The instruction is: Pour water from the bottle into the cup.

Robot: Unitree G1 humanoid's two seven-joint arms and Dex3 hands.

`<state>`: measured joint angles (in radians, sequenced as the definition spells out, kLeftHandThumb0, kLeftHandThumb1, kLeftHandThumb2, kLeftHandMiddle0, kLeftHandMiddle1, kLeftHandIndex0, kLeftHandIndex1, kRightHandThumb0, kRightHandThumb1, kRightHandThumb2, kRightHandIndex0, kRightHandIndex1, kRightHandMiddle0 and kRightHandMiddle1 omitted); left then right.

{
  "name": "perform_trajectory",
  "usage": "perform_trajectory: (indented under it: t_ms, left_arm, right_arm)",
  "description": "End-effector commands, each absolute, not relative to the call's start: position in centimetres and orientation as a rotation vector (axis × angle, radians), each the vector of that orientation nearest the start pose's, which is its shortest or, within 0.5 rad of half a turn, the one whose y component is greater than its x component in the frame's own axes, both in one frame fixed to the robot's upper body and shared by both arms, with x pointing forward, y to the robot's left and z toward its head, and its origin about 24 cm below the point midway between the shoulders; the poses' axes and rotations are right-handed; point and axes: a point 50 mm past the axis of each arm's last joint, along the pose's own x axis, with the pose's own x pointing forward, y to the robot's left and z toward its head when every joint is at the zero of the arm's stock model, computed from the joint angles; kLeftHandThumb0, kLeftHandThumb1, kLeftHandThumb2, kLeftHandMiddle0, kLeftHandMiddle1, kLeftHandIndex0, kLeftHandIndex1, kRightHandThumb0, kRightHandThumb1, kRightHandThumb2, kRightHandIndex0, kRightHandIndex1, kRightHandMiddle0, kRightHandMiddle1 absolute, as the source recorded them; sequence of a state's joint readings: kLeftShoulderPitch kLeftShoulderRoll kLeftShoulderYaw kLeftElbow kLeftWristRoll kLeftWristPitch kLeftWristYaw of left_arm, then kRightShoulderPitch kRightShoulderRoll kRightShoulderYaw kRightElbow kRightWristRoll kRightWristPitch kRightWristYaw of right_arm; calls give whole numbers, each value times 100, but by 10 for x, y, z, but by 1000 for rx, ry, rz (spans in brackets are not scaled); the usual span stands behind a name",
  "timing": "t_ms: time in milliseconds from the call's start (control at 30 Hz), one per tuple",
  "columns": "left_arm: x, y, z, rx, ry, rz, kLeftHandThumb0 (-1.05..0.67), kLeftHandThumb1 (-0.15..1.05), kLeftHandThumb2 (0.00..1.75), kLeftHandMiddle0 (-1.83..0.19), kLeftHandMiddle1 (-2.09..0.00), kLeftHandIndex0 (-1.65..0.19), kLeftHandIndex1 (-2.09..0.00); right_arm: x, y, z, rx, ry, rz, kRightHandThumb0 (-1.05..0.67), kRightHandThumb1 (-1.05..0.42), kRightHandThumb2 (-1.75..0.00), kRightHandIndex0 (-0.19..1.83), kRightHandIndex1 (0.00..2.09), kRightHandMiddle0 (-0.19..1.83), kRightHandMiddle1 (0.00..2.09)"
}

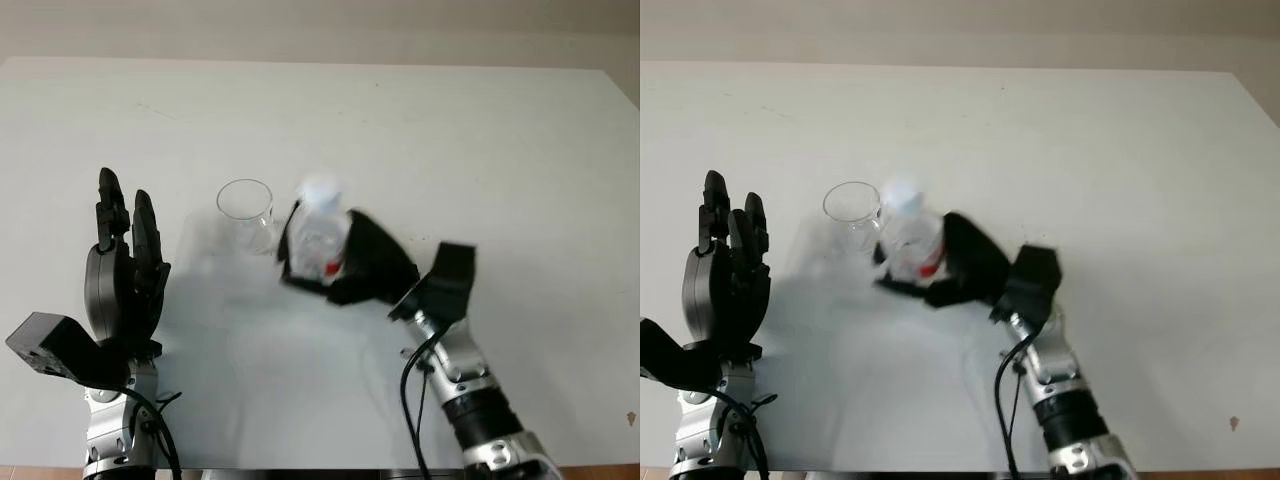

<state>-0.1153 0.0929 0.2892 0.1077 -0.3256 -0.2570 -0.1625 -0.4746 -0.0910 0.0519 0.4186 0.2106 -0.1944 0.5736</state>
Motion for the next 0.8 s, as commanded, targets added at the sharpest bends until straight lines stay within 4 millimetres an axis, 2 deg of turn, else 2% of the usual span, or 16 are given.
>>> perform_trajectory:
  t_ms: [0, 133, 267, 300, 400, 533, 767]
  left_arm:
    - [262, 228, 72, -205, -316, 135, -65, 105, 56, 11, -5, 19, -5]
    - [263, 227, 73, -206, -319, 136, -65, 105, 55, 11, -5, 19, -5]
    - [263, 227, 73, -205, -321, 132, -64, 105, 56, 11, -5, 19, -5]
    - [263, 227, 73, -207, -320, 132, -64, 105, 56, 11, -5, 19, -5]
    - [263, 228, 73, -215, -319, 133, -64, 105, 56, 11, -5, 19, -5]
    - [263, 227, 73, -213, -317, 129, -64, 105, 57, 11, -5, 19, -4]
    - [260, 227, 71, -211, -314, 131, -64, 105, 57, 13, -5, 19, -1]
  right_arm:
    - [337, -110, 109, 40, -260, 658, -44, -105, -52, 183, 209, 183, 209]
    - [353, -127, 123, -23, -258, 572, -37, -105, -50, 183, 209, 183, 209]
    - [366, -133, 139, -242, -306, 451, -34, -105, -46, 183, 209, 183, 209]
    - [371, -133, 144, -306, -326, 421, -31, -105, -44, 176, 209, 177, 209]
    - [385, -126, 157, -481, -356, 353, -25, -105, -38, 159, 209, 152, 209]
    - [401, -113, 167, -593, -338, 320, -23, -105, -30, 141, 209, 130, 209]
    - [413, -93, 178, -711, -328, 293, -27, -105, -27, 132, 209, 118, 209]
